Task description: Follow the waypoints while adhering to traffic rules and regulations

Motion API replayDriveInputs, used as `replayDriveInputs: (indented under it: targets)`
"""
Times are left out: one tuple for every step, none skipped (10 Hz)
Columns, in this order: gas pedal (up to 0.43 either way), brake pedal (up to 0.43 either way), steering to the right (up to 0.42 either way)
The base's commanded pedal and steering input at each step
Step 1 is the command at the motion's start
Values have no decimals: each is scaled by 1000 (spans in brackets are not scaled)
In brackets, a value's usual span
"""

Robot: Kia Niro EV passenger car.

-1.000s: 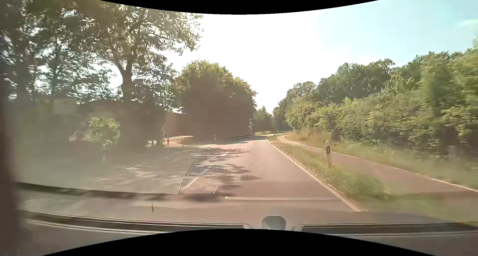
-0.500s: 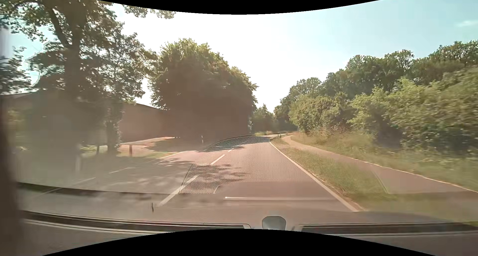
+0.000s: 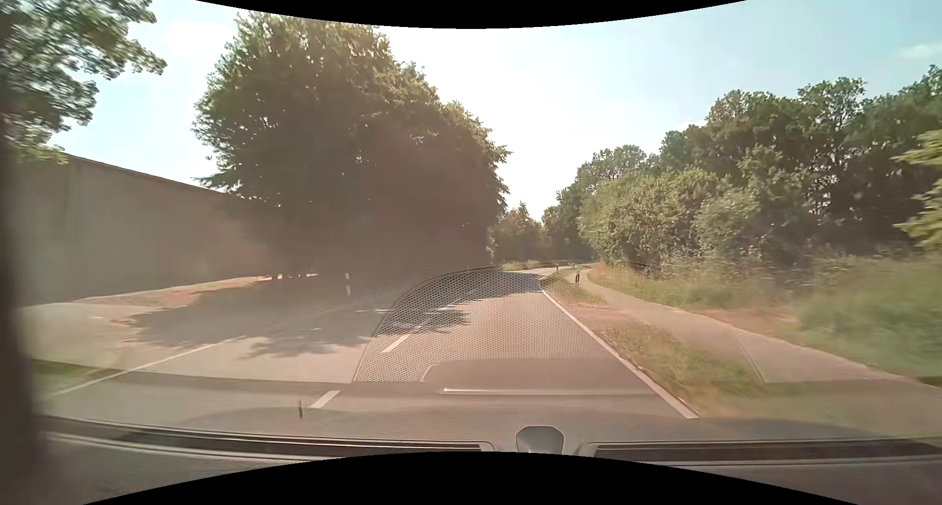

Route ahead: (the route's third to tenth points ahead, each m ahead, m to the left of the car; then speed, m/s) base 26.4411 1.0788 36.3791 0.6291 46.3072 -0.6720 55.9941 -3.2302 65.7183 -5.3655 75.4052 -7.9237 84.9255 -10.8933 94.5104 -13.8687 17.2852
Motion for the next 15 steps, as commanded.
replayDriveInputs:
  targets:
    - [260,6,4]
    - [260,6,5]
    - [260,6,8]
    - [260,6,11]
    - [260,6,15]
    - [268,6,18]
    - [268,6,19]
    - [280,6,21]
    - [299,6,22]
    - [311,6,22]
    - [319,6,25]
    - [331,6,29]
    - [339,6,32]
    - [358,6,32]
    - [370,6,33]
